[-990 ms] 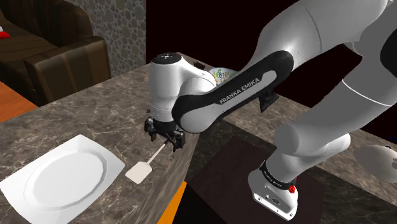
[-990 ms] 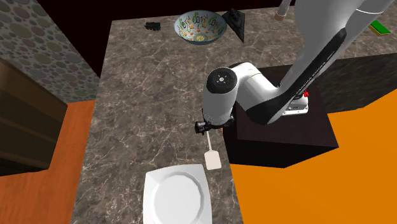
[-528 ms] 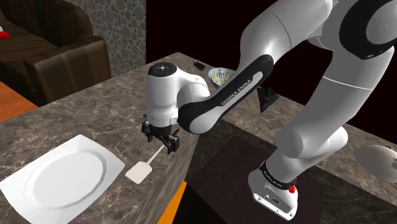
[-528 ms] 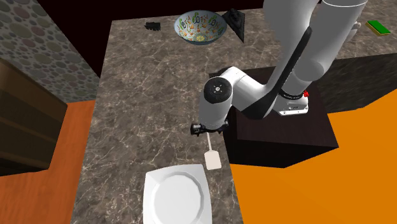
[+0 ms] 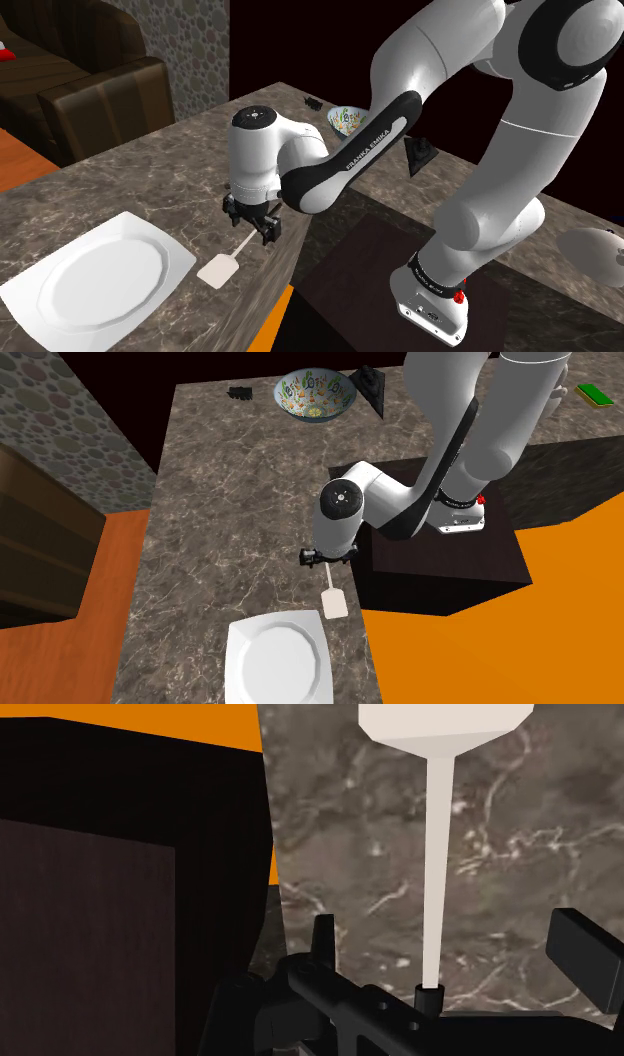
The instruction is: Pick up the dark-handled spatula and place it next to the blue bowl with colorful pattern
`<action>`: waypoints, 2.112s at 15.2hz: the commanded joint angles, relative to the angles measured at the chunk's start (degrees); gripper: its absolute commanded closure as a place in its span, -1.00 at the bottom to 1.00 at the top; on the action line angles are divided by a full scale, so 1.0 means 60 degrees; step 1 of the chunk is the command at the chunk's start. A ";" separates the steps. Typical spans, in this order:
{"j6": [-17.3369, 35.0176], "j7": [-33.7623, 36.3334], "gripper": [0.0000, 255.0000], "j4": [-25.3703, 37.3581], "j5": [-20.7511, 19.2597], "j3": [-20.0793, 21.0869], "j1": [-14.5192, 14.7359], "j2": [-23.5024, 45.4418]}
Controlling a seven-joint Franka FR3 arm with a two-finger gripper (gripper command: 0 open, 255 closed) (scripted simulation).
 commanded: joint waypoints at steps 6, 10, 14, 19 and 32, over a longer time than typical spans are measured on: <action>0.0001 0.0004 1.00 0.0001 -0.0005 -0.0004 0.0004 0.0004; 0.0001 0.0004 1.00 0.0001 -0.0005 -0.0004 0.0004 0.0004; -0.0205 -0.0528 1.00 0.0004 0.0740 0.0627 -0.0548 -0.0503; -0.0559 -0.1703 1.00 0.0057 0.2360 0.1804 -0.1630 -0.1619; -0.2278 -0.4744 1.00 0.0674 0.6370 0.0731 -0.0785 -0.4836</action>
